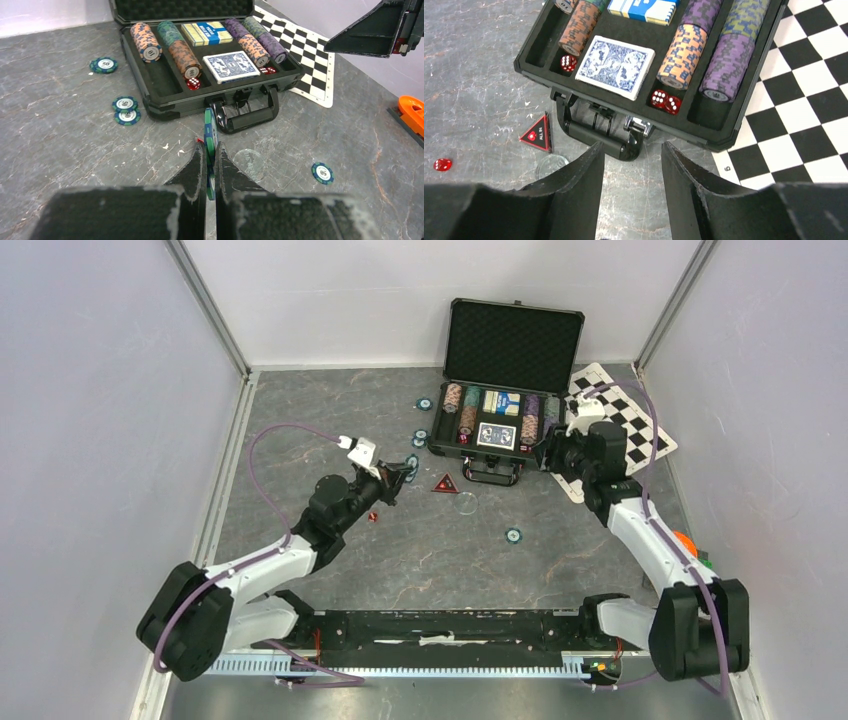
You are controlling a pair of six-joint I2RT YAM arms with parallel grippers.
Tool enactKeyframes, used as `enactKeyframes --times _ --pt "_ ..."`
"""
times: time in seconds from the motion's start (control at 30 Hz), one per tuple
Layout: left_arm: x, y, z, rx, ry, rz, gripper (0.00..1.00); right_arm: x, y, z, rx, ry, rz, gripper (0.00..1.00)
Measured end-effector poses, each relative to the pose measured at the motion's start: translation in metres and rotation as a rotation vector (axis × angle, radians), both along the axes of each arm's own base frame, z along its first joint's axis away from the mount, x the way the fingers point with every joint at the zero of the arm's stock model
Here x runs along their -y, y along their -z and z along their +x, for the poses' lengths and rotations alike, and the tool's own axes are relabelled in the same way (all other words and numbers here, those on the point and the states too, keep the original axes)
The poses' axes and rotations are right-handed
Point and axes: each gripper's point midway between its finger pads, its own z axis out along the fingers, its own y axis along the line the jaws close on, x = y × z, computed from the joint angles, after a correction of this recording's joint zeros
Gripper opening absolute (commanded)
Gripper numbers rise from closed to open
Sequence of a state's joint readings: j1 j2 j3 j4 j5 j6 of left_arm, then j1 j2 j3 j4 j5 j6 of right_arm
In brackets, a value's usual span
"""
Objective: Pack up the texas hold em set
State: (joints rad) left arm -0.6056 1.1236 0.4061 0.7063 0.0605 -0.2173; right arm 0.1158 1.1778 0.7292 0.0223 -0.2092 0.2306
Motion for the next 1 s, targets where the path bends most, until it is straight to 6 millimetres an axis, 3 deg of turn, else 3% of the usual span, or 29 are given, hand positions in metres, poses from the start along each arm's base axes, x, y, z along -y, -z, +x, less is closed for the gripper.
enactKeyframes --times 0.47,0.63,0.8,1.0 --pt "0.038 -0.007 0.010 0.070 0.166 0.094 0.02 0.001 0.001 -0.028 0.047 0.022 0.053 0.55" --pt "0.078 -0.016 0.023 0.098 0.312 0.153 0.02 0.008 -0.002 -0.033 0.070 0.064 0.059 0.55" --pt "0.109 -0.039 0.042 0.171 0.410 0.204 0.02 0.025 -0.014 -0.032 0.109 0.167 0.049 0.54" --pt "0.153 -0.053 0.060 0.230 0.551 0.133 0.02 0.039 -0.026 -0.035 0.153 0.245 0.042 0.54"
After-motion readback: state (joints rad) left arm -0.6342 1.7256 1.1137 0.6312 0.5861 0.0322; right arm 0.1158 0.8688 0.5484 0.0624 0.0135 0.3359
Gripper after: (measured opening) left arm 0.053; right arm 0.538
